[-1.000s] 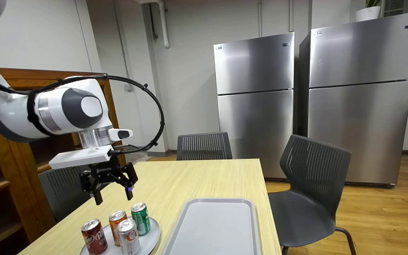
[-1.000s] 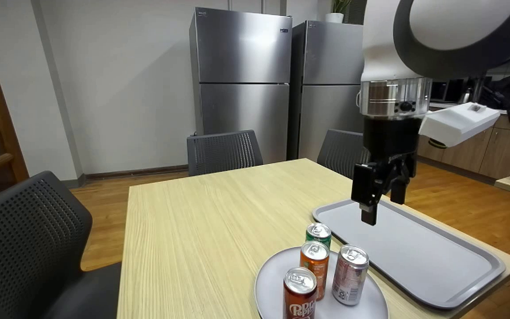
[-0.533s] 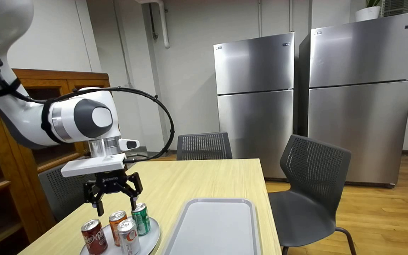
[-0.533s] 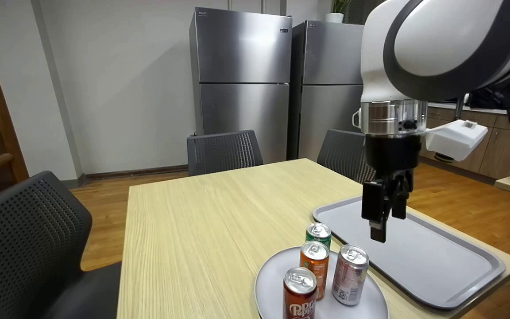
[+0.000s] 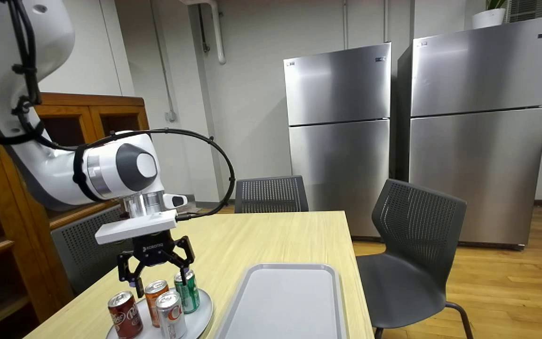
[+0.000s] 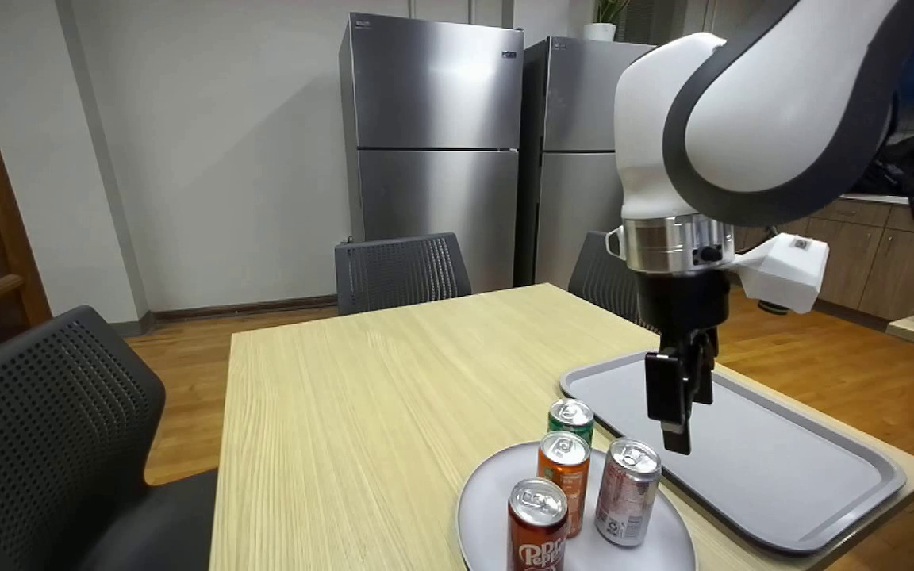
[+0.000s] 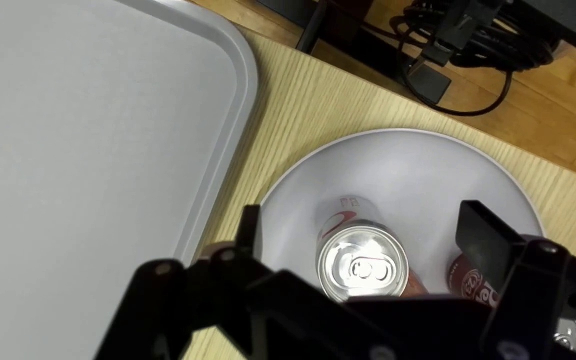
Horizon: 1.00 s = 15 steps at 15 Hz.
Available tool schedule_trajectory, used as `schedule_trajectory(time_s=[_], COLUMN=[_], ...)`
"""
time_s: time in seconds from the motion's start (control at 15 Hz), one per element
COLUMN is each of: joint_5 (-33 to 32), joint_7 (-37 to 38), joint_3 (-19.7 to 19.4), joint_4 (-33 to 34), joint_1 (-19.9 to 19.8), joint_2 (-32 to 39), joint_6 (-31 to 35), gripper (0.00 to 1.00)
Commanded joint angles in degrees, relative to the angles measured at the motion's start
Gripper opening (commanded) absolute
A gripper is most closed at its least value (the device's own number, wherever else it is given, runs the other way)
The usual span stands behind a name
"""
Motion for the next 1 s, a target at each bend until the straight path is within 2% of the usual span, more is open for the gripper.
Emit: schedule_trajectory(time_s=[0.0,0.93], joint_5=[-5.1,-10.5], joint_7=[0.6,3.5], joint_3=[0.1,-0.8], joint_4=[2.9,8.2], joint_1=[0.6,3.7], joint_2=[3.5,13.0], joint_6=[-0.3,3.8], gripper=[1.0,1.0])
